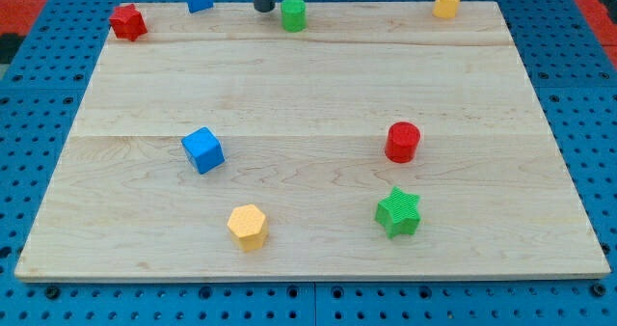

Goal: Move the green circle towards the red circle

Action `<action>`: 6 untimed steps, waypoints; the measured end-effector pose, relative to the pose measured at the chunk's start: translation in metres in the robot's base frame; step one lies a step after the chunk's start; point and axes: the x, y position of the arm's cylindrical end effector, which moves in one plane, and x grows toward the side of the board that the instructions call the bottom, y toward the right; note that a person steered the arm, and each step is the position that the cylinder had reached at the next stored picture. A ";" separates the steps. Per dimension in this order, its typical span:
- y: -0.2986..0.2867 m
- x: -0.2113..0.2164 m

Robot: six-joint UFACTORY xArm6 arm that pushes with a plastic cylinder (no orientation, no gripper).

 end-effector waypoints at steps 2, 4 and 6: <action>0.081 0.000; 0.079 -0.001; 0.059 0.004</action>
